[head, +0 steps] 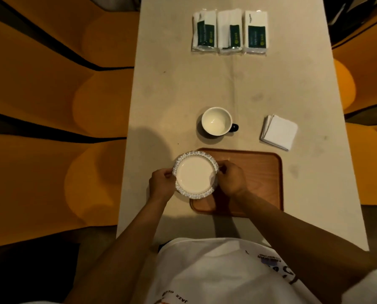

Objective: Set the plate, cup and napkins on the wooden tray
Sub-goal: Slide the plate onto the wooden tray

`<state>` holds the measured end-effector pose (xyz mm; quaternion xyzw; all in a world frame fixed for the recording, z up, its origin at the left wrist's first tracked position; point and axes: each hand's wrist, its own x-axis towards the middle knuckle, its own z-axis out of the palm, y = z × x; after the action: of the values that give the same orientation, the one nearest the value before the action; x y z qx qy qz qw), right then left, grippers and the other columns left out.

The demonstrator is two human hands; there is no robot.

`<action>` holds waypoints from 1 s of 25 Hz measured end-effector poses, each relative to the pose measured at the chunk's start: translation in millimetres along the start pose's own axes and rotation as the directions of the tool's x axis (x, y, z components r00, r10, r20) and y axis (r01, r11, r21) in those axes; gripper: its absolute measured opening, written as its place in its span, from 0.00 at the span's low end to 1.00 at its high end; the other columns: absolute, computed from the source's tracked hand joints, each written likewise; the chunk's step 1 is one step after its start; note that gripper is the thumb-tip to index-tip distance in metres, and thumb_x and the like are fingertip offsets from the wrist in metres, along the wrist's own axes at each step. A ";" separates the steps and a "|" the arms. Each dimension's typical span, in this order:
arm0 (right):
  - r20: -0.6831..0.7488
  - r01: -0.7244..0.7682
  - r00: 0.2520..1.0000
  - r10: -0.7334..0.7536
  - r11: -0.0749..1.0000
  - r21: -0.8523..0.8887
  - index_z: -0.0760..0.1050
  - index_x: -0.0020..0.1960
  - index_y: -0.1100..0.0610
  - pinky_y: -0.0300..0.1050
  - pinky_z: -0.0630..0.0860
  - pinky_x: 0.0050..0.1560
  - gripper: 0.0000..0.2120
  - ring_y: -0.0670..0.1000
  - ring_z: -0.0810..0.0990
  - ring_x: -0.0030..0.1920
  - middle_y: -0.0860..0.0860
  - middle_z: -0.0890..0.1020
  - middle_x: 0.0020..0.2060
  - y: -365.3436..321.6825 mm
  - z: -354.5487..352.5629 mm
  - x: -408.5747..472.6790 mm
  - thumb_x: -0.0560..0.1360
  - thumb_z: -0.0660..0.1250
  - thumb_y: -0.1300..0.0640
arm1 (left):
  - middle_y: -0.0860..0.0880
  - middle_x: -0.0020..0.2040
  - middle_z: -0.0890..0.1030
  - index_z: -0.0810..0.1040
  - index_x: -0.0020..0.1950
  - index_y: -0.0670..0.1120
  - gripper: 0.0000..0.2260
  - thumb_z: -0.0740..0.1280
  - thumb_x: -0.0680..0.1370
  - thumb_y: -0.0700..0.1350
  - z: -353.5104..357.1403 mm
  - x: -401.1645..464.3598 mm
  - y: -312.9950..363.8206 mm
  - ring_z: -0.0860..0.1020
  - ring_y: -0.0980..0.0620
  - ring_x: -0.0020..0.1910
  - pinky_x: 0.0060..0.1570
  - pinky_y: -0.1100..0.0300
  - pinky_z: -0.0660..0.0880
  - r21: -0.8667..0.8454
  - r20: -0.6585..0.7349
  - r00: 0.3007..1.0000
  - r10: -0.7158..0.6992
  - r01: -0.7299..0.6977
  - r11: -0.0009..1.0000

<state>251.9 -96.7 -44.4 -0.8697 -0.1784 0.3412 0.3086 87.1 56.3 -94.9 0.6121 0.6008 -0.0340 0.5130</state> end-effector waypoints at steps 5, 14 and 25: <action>-0.025 -0.035 0.999 0.035 0.999 0.003 0.79 0.59 0.57 0.42 0.75 0.51 0.12 0.54 0.82 0.54 0.54 0.84 0.55 25.1 -27.5 15.9 0.77 0.65 0.60 | 0.49 0.45 0.88 0.87 0.50 0.49 0.16 0.66 0.66 0.46 30.4 2.4 28.4 0.86 0.46 0.45 0.50 0.45 0.84 0.001 0.059 0.998 0.004 -0.004 1.000; -0.007 -0.019 1.000 0.019 0.999 0.028 0.79 0.58 0.56 0.44 0.76 0.52 0.11 0.53 0.81 0.52 0.53 0.84 0.54 42.4 -36.3 39.0 0.77 0.65 0.60 | 0.47 0.47 0.87 0.85 0.53 0.48 0.11 0.71 0.72 0.43 43.1 12.4 42.5 0.85 0.44 0.45 0.49 0.43 0.84 0.097 0.082 0.997 -0.005 -0.003 0.995; 0.017 -0.064 0.998 0.063 0.996 0.060 0.78 0.58 0.56 0.41 0.75 0.51 0.10 0.48 0.78 0.49 0.52 0.84 0.53 48.3 -31.0 46.9 0.78 0.64 0.61 | 0.47 0.48 0.86 0.83 0.52 0.48 0.10 0.68 0.73 0.41 48.6 12.9 49.0 0.85 0.45 0.47 0.51 0.42 0.83 0.101 0.073 0.997 0.004 -0.011 0.995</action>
<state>311.5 -121.1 -81.0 -0.8625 -0.1425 0.3629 0.3226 156.4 45.0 -97.5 0.6381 0.5770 -0.0846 0.5028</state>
